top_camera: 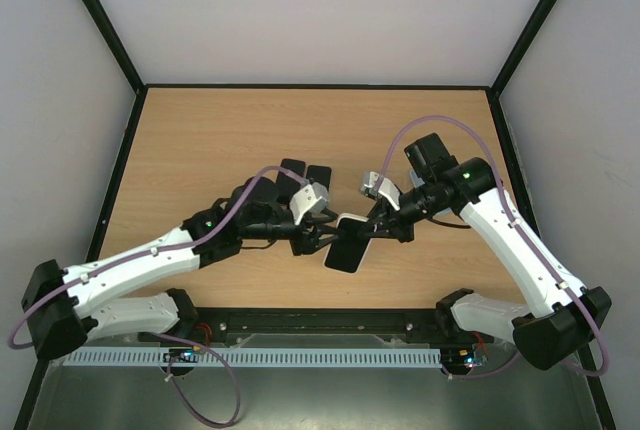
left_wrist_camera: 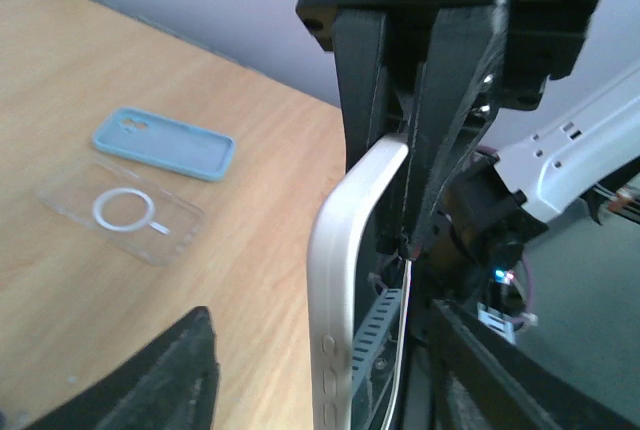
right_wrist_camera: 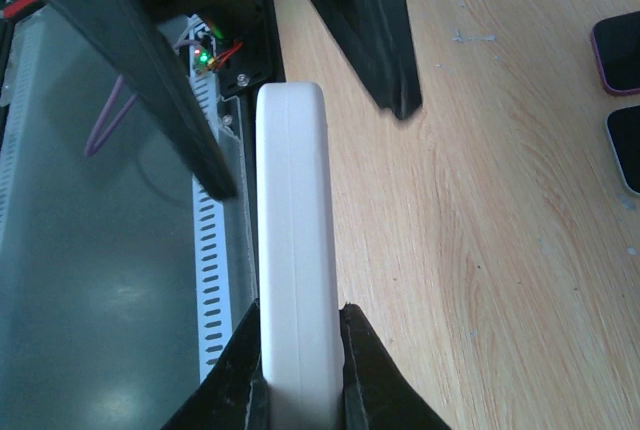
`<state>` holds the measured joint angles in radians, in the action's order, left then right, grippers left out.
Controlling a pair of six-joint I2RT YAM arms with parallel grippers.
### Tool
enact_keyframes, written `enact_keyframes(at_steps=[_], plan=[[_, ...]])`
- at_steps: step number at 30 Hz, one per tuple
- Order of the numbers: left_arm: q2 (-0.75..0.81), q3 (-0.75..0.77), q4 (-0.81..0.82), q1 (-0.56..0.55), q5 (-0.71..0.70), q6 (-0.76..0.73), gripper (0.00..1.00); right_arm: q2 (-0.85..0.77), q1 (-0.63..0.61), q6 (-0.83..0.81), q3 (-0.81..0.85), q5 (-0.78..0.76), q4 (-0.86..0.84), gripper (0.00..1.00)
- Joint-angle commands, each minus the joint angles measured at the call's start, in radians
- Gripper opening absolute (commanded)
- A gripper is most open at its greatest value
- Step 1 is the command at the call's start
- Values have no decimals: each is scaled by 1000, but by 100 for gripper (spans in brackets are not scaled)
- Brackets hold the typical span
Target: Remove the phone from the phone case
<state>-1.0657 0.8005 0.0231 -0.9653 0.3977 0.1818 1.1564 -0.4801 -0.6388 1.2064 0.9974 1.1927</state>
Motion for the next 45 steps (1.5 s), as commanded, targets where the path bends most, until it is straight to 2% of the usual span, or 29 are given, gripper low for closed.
enact_keyframes(at_steps=[1, 11, 16, 20, 25, 30, 32, 35, 37, 40, 45], plan=[[-67, 49, -27, 2, 124, -38, 46, -5, -5, -33, 41, 96, 39, 2], [-122, 67, -6, -4, 169, -30, 22, 0, -5, -35, 35, 126, 44, 2], [-153, 78, 8, -6, 223, -25, 20, 7, -5, -34, 18, 137, 35, 2], [-182, 98, 12, -15, 271, -20, 23, 13, -5, -41, 20, 145, 35, 2], [-193, 110, 30, -18, 303, 13, 11, 9, -5, -36, 19, 146, 27, 2], [-176, 103, 40, -18, 305, 22, 4, 8, -5, -33, 13, 142, 17, 3], [-170, 101, 45, -18, 304, 28, 3, 8, -5, -19, 17, 140, 8, 11], [-149, 91, 64, -15, 294, 51, 2, 14, -5, 2, 41, 127, 5, 32], [-124, 73, 93, -9, 283, 77, 2, 17, -5, 14, 63, 107, 1, 43], [-57, 32, 159, 14, 250, 133, 2, 2, -3, 60, 59, 72, -50, 51], [18, 3, 215, 54, 183, 216, 2, -62, -3, 83, -23, 99, -152, 56]])
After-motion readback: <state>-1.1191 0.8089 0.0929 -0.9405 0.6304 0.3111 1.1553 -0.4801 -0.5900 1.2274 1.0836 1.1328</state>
